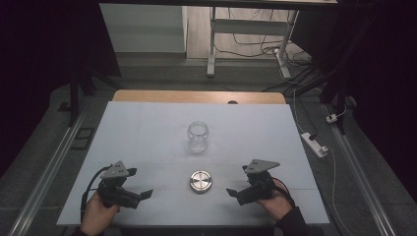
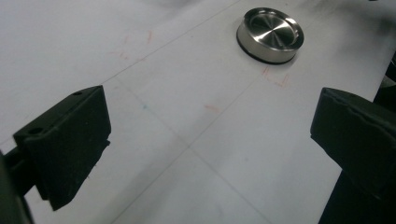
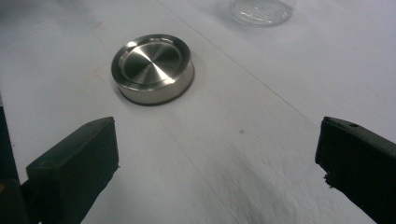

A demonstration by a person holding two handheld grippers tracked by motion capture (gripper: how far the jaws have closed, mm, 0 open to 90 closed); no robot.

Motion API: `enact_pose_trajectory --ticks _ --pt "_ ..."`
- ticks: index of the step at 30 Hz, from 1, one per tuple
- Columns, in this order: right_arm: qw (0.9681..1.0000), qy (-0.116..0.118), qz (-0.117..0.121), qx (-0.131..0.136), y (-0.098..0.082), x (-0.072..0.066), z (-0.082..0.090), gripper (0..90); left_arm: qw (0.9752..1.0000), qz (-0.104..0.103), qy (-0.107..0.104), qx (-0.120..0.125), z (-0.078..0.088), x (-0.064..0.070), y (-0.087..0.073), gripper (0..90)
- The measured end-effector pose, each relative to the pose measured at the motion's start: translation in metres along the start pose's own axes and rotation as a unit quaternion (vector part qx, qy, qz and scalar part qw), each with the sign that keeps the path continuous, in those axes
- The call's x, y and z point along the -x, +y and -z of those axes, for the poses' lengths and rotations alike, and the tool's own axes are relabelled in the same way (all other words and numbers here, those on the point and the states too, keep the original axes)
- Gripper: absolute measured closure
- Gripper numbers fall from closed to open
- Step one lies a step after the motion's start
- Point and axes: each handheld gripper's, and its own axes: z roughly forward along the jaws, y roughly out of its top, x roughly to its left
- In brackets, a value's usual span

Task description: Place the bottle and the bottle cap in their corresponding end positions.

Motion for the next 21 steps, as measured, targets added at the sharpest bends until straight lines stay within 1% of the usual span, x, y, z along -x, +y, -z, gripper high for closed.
enact_pose_trajectory --ticks 3,9,21 --pt "0.9999 -0.007 -0.009 -0.001 -0.005 0.003 0.006 0.0 0.9999 0.009 0.007 0.002 0.007 -0.002 -0.008 0.0" --pt "0.9997 -0.019 -0.018 -0.001 -0.013 0.007 0.015 0.0 0.9995 0.027 0.016 0.007 0.019 -0.005 -0.021 0.0" --pt "0.9980 -0.047 -0.042 0.001 -0.033 0.014 0.037 0.0 0.9982 0.050 0.030 0.010 0.034 -0.005 -0.042 0.0"
